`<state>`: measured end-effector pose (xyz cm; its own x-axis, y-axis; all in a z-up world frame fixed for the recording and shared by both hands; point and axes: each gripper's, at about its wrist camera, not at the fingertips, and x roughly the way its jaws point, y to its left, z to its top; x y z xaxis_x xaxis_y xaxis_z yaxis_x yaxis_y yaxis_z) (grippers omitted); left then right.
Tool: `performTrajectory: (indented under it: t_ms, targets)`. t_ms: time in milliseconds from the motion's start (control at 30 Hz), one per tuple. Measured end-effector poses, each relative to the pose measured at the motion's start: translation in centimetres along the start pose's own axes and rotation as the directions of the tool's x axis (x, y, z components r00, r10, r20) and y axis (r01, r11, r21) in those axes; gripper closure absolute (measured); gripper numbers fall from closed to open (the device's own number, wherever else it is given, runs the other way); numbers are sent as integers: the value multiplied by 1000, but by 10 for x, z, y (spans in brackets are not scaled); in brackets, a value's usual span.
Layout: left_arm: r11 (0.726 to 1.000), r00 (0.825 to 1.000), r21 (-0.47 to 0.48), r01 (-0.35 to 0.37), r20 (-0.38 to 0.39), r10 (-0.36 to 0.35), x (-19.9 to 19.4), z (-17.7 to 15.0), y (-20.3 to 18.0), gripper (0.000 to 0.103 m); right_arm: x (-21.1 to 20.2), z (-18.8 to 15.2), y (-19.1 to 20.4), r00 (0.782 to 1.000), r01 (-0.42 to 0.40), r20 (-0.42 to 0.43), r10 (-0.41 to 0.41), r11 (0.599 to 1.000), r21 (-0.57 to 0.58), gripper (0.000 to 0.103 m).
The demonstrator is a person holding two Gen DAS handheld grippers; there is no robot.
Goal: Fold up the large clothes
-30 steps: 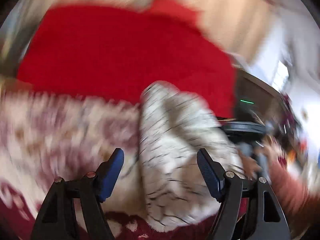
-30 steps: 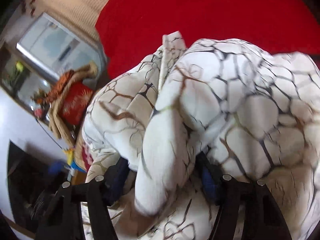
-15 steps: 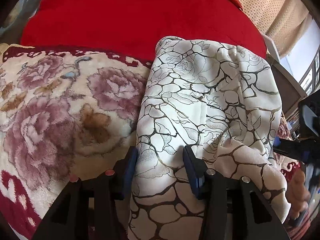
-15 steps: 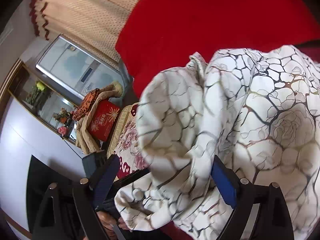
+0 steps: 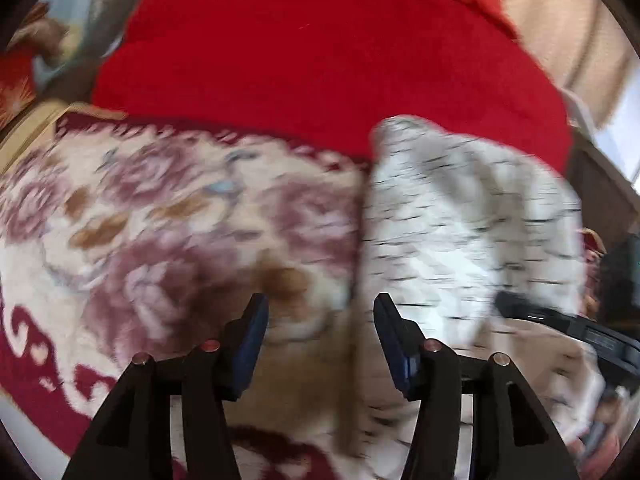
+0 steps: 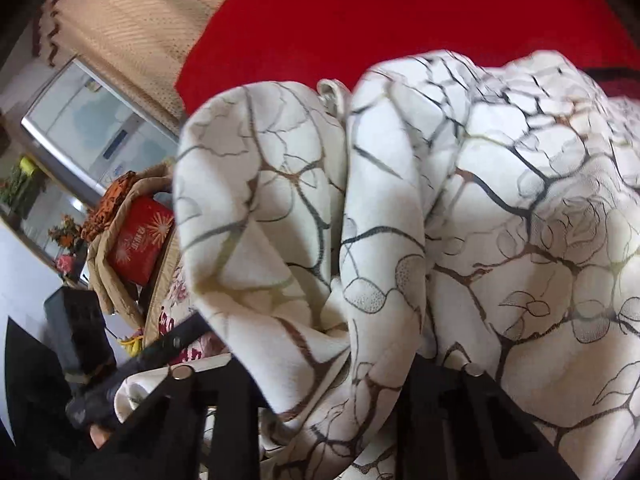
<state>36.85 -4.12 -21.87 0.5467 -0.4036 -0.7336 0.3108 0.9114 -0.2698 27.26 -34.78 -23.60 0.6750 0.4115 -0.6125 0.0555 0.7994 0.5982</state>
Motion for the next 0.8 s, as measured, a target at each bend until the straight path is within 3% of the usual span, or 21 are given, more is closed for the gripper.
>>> performTrajectory:
  t_ms: [67,100,200,267,400,467,633,700,800]
  targets:
    - [999,994,-33,40,-97,-43,20,-5,1,49,-4,-3,7,1000,-1,31,2,1000,-19,82]
    - [997,991,-34,66,-115,-70,25,-8,-4,56,-6,-3,7,999,-8,47,9,1000,-16,83]
    - [989,985,22,145,-100,-142,21,-11,-32,85,-20,-2,14,993,-25,113,27,999,-24,85]
    - [984,983,59,166,-83,-161,14,-11,-52,94,-36,1,20,987,-23,159,30,998,-51,86]
    - [973,980,117,198,-35,-195,-1,-9,-98,95,-70,5,21,973,-7,228,24,997,-77,87]
    - [959,966,123,257,-7,-258,-11,-4,-122,95,-93,8,13,966,-6,257,25,997,-76,87]
    - [926,941,189,328,15,-337,-16,-1,-180,91,-154,23,-22,933,33,360,-21,999,-25,87]
    - [922,945,216,323,-15,-327,-4,-6,-199,90,-166,27,-44,926,59,373,-60,998,14,87]
    - [929,965,263,260,-88,-246,27,-20,-214,87,-153,27,-94,945,105,297,-133,989,107,87]
